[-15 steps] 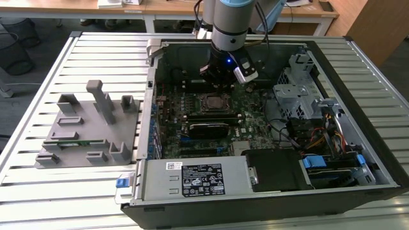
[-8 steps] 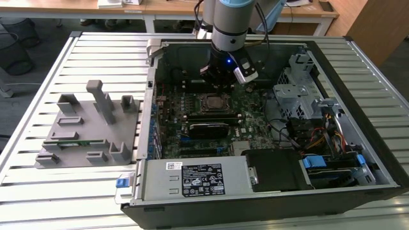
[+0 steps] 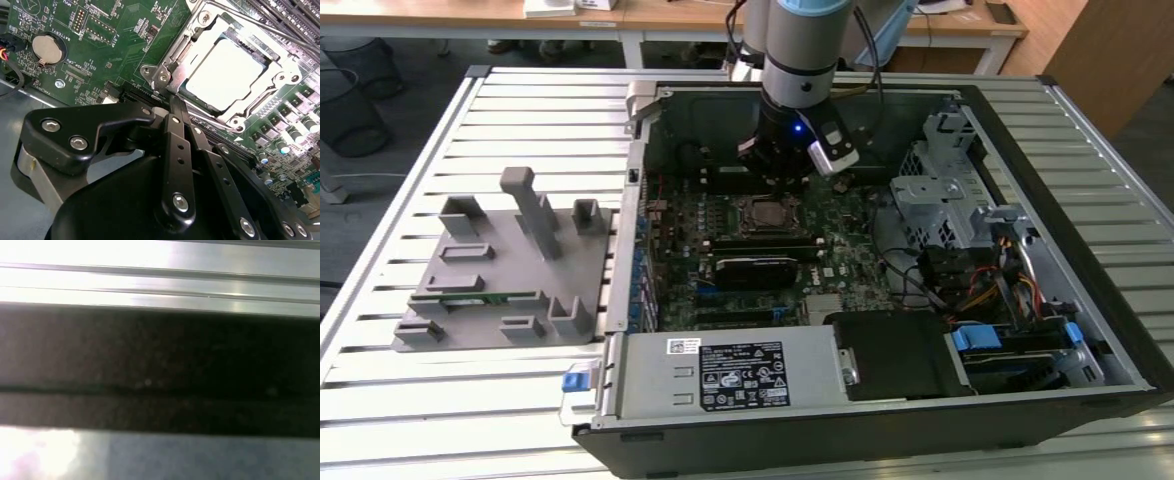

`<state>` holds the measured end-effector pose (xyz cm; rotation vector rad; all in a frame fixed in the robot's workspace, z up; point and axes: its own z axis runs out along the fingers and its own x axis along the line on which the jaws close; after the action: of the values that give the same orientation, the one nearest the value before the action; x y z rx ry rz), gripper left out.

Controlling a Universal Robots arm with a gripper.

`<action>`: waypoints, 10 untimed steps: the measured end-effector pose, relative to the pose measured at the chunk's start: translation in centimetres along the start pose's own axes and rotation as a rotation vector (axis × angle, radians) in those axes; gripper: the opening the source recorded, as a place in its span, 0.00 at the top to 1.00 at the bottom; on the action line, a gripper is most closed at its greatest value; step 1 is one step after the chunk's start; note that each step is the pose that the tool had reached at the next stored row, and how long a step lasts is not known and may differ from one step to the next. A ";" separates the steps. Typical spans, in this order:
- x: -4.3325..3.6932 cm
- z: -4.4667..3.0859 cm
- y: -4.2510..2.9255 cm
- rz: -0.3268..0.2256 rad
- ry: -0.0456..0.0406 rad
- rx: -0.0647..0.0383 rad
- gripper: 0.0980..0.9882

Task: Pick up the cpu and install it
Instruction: 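Install the first cpu locking lever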

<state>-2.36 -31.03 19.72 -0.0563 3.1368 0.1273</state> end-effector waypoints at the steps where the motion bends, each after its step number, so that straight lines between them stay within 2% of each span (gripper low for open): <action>1: 0.00 -0.04 0.00 0.000 0.0001 0.000 0.98; 7: 0.00 -0.22 0.03 0.000 -0.0002 0.000 0.98; 10: 0.00 -0.20 0.02 0.000 0.0002 0.007 0.98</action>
<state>-2.36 -31.03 19.92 -0.0561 3.1373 0.1162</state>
